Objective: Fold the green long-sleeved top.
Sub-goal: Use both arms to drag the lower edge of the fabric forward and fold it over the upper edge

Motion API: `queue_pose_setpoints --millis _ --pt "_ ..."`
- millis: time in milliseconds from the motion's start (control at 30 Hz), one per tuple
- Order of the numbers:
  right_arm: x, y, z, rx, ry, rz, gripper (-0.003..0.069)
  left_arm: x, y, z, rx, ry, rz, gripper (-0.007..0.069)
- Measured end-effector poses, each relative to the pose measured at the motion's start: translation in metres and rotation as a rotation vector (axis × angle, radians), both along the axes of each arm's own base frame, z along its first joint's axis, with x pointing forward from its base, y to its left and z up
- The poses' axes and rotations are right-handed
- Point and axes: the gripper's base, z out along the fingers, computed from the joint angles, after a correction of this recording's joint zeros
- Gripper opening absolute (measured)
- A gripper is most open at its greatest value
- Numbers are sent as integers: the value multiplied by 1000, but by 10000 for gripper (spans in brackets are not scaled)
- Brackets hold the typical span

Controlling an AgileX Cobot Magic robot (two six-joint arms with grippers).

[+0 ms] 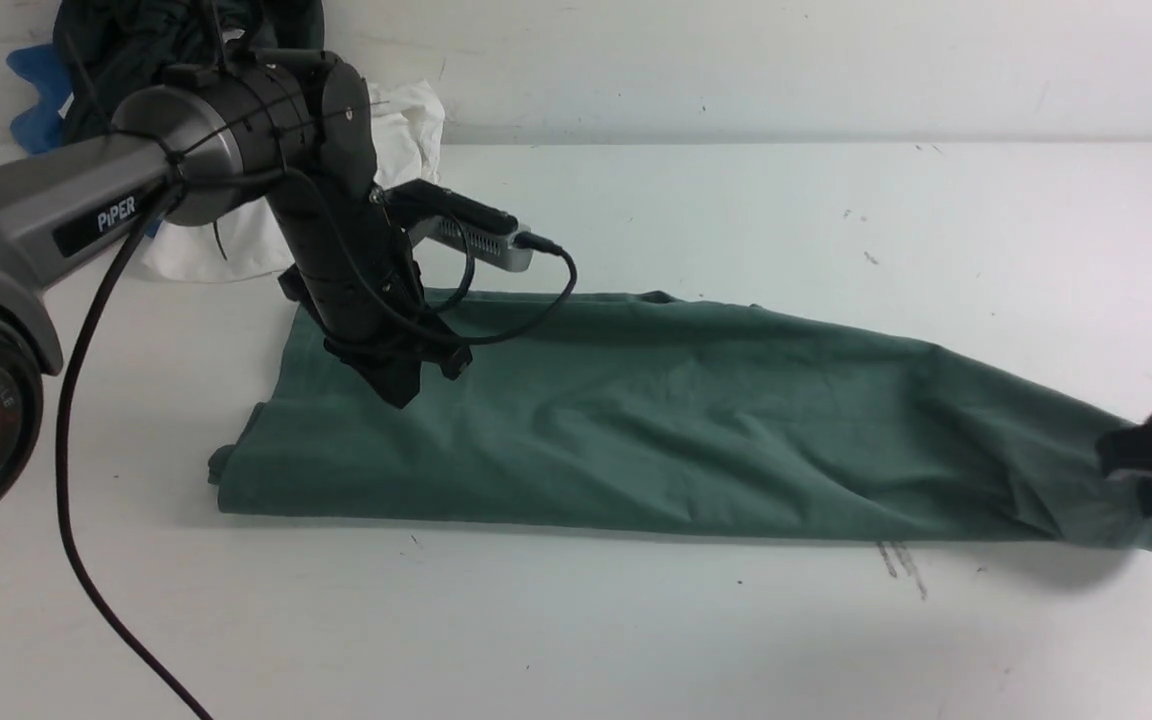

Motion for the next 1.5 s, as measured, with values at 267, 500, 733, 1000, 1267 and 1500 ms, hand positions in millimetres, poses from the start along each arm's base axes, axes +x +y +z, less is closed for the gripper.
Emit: queue_pose_setpoints --millis 267,500,733,1000,1267,1500 --pt "-1 -8 -36 30 -14 -31 402 2 0 -9 -2 -16 2 -8" --pt "14 -7 -61 23 -21 6 401 5 0 -32 19 26 -3 -8" --pt "20 -8 -66 0 -11 32 155 9 4 -39 23 36 7 -8" --pt "24 -13 -48 -74 106 76 34 14 21 -39 10 37 53 -8" --pt "33 -16 -26 -27 149 96 34 16 29 -40 -15 43 86 -8" --pt "34 -38 -33 33 180 -7 185 17 31 -40 -26 46 92 -8"
